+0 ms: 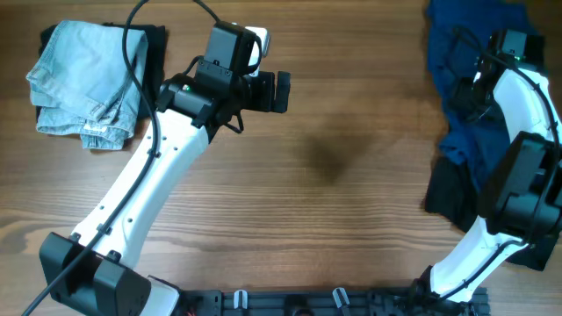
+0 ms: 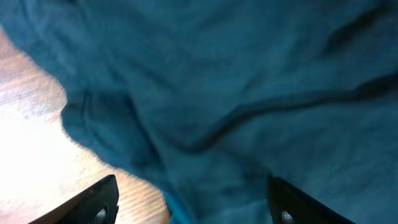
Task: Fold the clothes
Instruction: 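Lower the right gripper into the navy pile and pinch a garment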
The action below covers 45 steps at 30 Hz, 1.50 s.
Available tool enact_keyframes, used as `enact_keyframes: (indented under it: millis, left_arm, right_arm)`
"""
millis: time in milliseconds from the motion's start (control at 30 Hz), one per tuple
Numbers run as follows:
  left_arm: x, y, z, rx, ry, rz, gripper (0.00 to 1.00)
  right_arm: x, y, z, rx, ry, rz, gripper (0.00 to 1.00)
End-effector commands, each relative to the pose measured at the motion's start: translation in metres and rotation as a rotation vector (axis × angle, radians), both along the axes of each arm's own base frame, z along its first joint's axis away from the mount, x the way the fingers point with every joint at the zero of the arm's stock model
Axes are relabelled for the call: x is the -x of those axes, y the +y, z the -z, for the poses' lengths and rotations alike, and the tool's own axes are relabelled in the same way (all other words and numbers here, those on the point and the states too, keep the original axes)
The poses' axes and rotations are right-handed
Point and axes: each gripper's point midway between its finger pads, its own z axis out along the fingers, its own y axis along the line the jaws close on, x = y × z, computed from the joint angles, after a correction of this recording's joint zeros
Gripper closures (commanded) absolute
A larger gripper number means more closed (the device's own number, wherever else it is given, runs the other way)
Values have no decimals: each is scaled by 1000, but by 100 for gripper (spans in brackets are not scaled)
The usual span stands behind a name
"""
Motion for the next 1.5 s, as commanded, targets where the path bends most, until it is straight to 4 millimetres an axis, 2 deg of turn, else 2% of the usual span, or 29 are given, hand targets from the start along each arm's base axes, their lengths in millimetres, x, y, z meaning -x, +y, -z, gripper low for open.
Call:
enact_keyframes:
  millis: [0, 100, 333, 600, 700, 800, 967, 1100, 1267, 1367, 1467]
  left_arm:
    - [-1, 0, -14, 16, -29, -9, 0]
    - [0, 0, -14, 15, -28, -9, 1]
    - [0, 0, -14, 14, -26, -9, 0]
    - [-1, 0, -14, 16, -29, -9, 0]
    - [-1, 0, -14, 16, -31, -9, 0]
    - [0, 0, -14, 14, -27, -9, 0]
    - [1, 1, -13, 12, -22, -9, 0]
    - [0, 0, -13, 13, -24, -9, 0]
    - [1, 0, -13, 12, -23, -9, 0]
    - [1, 0, -13, 12, -23, -9, 1]
    - [0, 0, -13, 13, -23, -9, 1]
  right_arm:
    - [2, -20, -3, 101, 9, 51, 27]
    - [2, -24, -4, 111, 7, 44, 30]
    - [8, -22, 0, 100, 32, 41, 31]
    - [28, -11, 17, 52, 108, 26, 26]
    - [33, -16, 21, 58, 116, 40, 26]
    - [38, -28, 20, 85, 113, 101, 27]
    - [42, -41, 19, 84, 100, 154, 44]
    - [43, -43, 19, 85, 97, 160, 65]
    - [42, -39, 20, 60, 91, 163, 96]
    - [38, -34, 13, 26, 74, 159, 95]
    - [28, -24, -3, -32, 26, 125, 96]
